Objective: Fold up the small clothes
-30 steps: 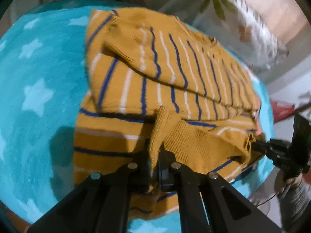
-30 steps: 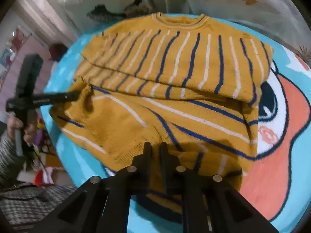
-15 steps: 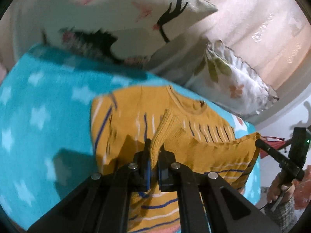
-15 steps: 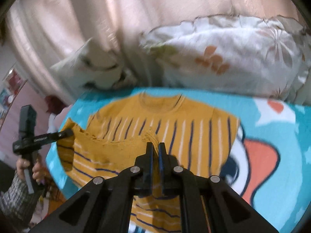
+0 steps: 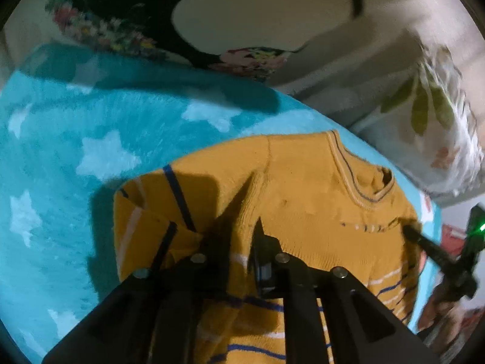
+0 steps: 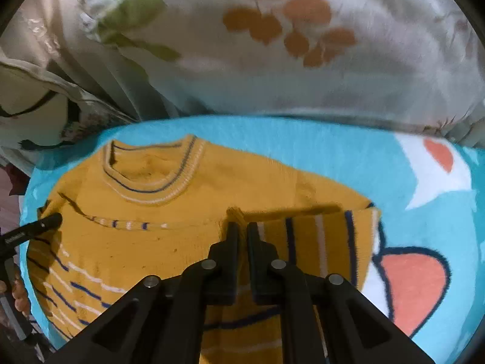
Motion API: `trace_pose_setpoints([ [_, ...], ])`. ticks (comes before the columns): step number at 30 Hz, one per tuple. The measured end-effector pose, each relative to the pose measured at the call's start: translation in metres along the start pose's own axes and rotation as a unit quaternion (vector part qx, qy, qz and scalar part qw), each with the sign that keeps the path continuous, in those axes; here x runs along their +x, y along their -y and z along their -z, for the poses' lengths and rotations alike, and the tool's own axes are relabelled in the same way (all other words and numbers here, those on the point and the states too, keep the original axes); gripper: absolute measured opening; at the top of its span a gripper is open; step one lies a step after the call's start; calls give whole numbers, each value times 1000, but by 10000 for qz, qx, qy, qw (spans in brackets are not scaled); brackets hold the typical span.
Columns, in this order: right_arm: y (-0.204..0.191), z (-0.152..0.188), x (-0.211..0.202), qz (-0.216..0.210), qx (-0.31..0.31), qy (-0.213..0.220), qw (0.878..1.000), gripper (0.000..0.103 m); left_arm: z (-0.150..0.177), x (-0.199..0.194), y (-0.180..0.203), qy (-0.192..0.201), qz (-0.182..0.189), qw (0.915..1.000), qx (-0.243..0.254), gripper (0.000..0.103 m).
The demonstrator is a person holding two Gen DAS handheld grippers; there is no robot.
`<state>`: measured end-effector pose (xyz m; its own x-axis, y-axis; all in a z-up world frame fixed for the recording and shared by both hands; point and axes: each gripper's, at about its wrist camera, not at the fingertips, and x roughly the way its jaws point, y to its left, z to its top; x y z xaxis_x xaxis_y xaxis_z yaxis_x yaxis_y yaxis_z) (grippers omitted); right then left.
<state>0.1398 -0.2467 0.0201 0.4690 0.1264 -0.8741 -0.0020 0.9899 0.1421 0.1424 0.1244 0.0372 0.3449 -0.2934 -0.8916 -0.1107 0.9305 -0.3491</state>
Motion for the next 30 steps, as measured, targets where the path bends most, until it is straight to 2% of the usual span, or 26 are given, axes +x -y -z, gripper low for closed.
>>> trace_pose_setpoints([
  [1, -1, -1, 2, 56, -26, 0, 10000, 17, -2, -2, -3, 14, -19, 10000, -64, 27],
  [3, -1, 0, 1, 114, -89, 30, 9999, 22, -5, -7, -8, 53, -1, 9999, -156, 31],
  [6, 3, -3, -12, 222, -94, 205, 9995, 34, -9, -18, -13, 78, 54, 9995, -289, 33],
  [12, 28, 0, -54, 272, 170, 663, 9973, 48, -9, -44, -21, 363, -10, 9986, -389, 37],
  [15, 46, 13, -73, 214, 333, 742, 9965, 49, -1, -56, -29, 442, -168, 9982, -378, 38],
  [20, 56, 46, -93, -76, 430, 777, 9960, 49, 31, -71, -25, 511, -383, 9980, -5, 38],
  [26, 48, 95, -110, -578, 510, 826, 9936, 49, 85, -87, -12, 701, -681, 9937, 548, 39],
  [29, 42, 117, -112, -859, 608, 876, 9906, 49, 105, -79, -10, 632, -784, 9926, 685, 42],
  [30, 40, 125, -112, -960, 643, 906, 9892, 49, 110, -72, -11, 570, -925, 9914, 733, 42],
])
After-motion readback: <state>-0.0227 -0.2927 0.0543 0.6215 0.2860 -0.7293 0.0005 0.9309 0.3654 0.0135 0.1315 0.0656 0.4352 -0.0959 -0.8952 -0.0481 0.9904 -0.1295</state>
